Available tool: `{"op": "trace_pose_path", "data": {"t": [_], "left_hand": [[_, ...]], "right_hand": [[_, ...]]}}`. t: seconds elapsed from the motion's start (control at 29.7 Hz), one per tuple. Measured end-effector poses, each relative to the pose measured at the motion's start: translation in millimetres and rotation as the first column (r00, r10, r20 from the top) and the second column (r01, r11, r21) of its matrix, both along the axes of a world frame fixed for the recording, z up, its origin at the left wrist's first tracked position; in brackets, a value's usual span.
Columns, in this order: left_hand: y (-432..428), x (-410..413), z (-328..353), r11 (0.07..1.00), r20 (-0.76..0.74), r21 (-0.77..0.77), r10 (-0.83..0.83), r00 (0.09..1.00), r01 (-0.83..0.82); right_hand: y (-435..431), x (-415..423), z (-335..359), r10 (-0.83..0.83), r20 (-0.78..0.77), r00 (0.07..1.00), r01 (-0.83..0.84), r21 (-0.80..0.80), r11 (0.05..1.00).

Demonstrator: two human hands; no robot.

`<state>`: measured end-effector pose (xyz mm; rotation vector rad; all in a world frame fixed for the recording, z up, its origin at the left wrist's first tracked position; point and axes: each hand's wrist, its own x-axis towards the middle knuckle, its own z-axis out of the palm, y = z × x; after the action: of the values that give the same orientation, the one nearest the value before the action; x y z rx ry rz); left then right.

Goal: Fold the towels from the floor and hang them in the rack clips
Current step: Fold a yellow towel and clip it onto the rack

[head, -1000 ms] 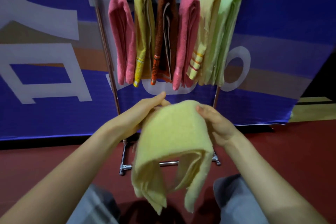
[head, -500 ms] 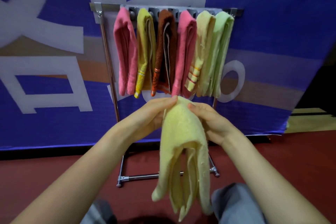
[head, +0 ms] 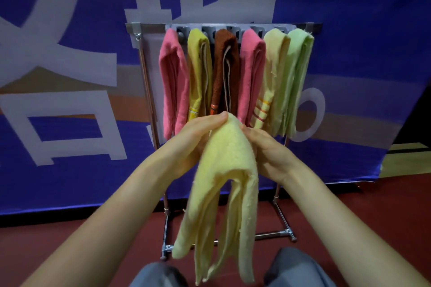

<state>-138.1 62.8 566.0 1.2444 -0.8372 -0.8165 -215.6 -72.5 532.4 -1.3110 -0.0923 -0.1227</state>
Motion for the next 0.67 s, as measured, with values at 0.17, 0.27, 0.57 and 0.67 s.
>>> {"op": "trace_pose_path", "data": {"t": [0.17, 0.27, 0.57, 0.67], "left_hand": [[-12, 14, 8, 0.999, -0.034, -0.023, -0.022, 0.999, 0.022], [-25, 35, 13, 0.999, -0.045, -0.030, -0.013, 0.999, 0.011], [-47, 115, -3, 0.993, -0.037, -0.115, 0.037, 0.999, -0.041], [-50, 156, 11, 0.977, -0.061, -0.162, 0.132, 0.989, -0.140]], "right_hand": [[-18, 15, 12, -0.004, 0.028, 1.000, 0.005, -0.007, 1.000], [-31, 37, 19, -0.035, -0.016, 0.999, 0.034, -0.019, 0.999], [-55, 112, -22, 0.057, -0.037, 0.998, -0.056, 0.041, 0.998], [-55, 155, -13, 0.051, 0.038, 0.998, -0.055, 0.129, 0.990]]}}
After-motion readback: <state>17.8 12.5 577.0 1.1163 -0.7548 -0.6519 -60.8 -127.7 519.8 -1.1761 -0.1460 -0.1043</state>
